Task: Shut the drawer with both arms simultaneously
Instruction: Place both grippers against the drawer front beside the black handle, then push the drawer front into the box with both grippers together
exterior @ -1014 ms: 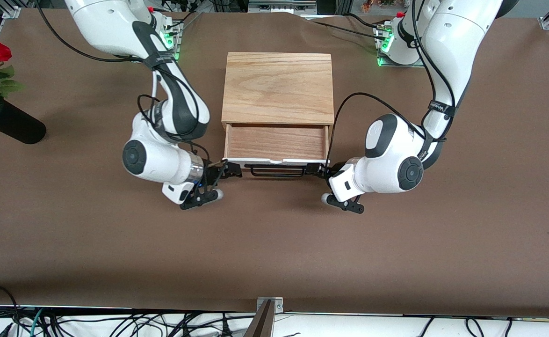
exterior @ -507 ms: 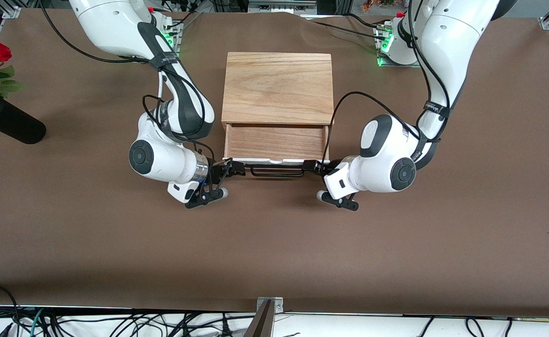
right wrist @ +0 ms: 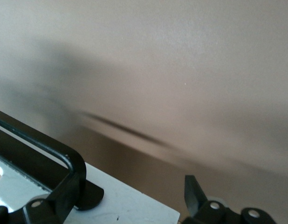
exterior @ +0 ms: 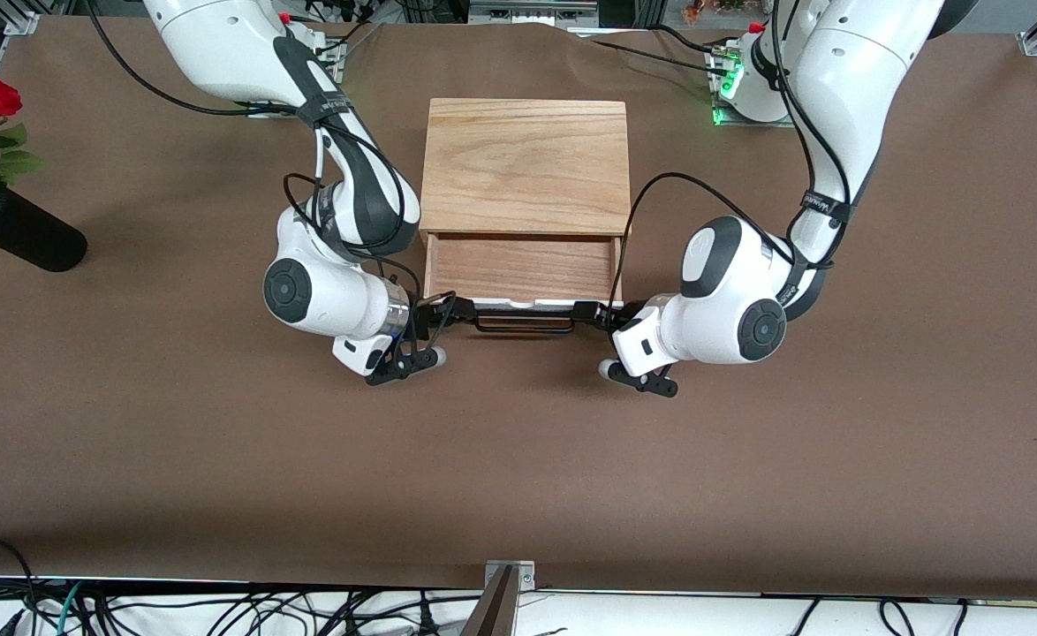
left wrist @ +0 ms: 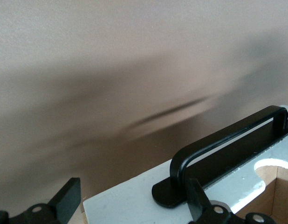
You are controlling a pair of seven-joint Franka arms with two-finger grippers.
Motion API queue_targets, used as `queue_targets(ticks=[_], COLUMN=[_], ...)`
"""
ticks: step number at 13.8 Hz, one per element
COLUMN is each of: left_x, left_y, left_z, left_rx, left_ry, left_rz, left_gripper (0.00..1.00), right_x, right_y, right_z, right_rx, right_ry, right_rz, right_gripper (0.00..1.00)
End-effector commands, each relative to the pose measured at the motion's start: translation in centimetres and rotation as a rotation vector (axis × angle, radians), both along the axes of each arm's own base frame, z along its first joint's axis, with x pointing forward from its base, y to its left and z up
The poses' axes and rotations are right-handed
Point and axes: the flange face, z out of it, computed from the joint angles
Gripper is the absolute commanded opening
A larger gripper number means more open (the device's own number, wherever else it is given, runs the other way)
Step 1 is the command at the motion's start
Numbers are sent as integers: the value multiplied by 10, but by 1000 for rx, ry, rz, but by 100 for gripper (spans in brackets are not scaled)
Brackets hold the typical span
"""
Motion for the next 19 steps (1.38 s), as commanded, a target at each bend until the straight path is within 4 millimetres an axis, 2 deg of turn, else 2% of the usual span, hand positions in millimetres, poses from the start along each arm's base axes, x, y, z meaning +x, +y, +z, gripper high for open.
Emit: queue_targets(ticks=[1,6,10,14,19], left_x=[-9,-15,-18,-25,-32], left_y=[-3,-3,-1,6,5], left_z=[-7,-10,-11,-13,-16], left_rx=[-16,-8,-5,4,12], left_ry=[53,94,126,193,231], left_rz=[-24,-44,-61,-88,-105], left_gripper=[100,100,100,100,100], right_x=[-10,-13,-24,-39,-45], right_y=[5,5,18,26,23], right_z=[-6,-8,-11,-24,-22], right_rx=[-2,-7,-13,-29,-37], right_ry=[79,101,121,149,195], right_rz=[19,26,55,74,95], right_gripper=[100,100,100,100,100])
